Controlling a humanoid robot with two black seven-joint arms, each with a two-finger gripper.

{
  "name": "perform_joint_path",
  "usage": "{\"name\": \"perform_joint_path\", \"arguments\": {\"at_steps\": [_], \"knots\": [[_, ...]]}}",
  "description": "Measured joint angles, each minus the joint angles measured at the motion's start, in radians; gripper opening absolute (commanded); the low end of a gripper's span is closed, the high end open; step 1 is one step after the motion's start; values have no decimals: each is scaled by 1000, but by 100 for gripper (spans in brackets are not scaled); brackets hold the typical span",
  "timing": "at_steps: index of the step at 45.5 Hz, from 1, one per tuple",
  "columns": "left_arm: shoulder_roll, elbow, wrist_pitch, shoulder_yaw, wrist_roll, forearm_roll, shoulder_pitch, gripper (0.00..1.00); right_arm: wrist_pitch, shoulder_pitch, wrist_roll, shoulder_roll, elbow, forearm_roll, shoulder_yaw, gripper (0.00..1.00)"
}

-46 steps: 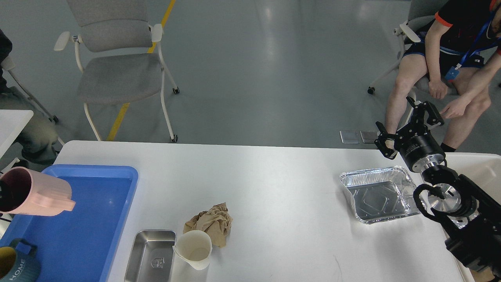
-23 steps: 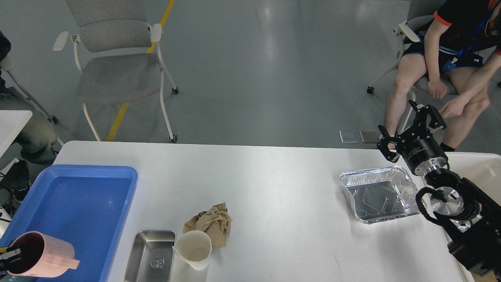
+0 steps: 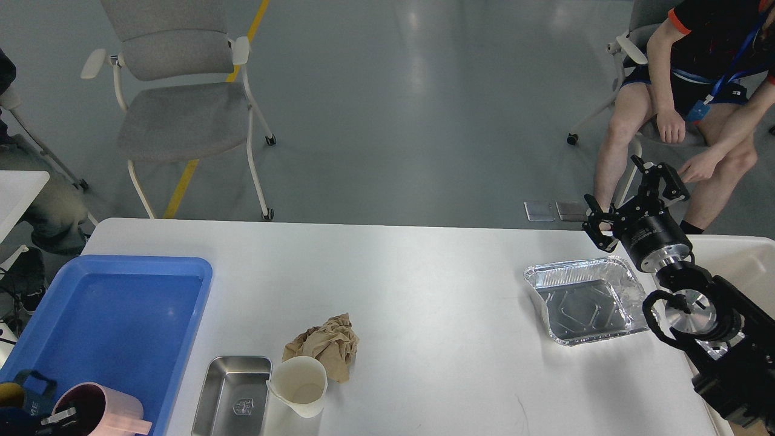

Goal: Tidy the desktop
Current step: 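Carry the pink mug into the blue tray and release it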

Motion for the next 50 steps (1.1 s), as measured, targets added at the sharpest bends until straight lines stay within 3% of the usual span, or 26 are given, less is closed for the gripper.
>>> {"name": "perform_joint_path", "arguments": {"at_steps": [4,6,7,21,28,37,50], "knots": [[2,0,0,-2,1,-1,0,66,0,-3,0,0,0,0,1,100],[5,-2,-1,-3,2,-2,0,92,0,-3,0,0,0,0,2,100],[7,-2,-2,-3,3,-2,-1,100,0,-3,0,0,-1,0,2,100],[38,-21,-14,-9,-9,-23,-4,99,0,-3,0,2,-4,0,0,100],[106,-96,-35,-49,-12,-29,-13,99,0,-3,0,6,-4,0,0,100],[286,-250,-132,-173,-6,-30,-17,99,-1,-1,0,8,-2,0,-1,100],[501,-285,-311,-333,-15,-140,-41,99,-2,1,0,9,-2,0,-1,100]]}}
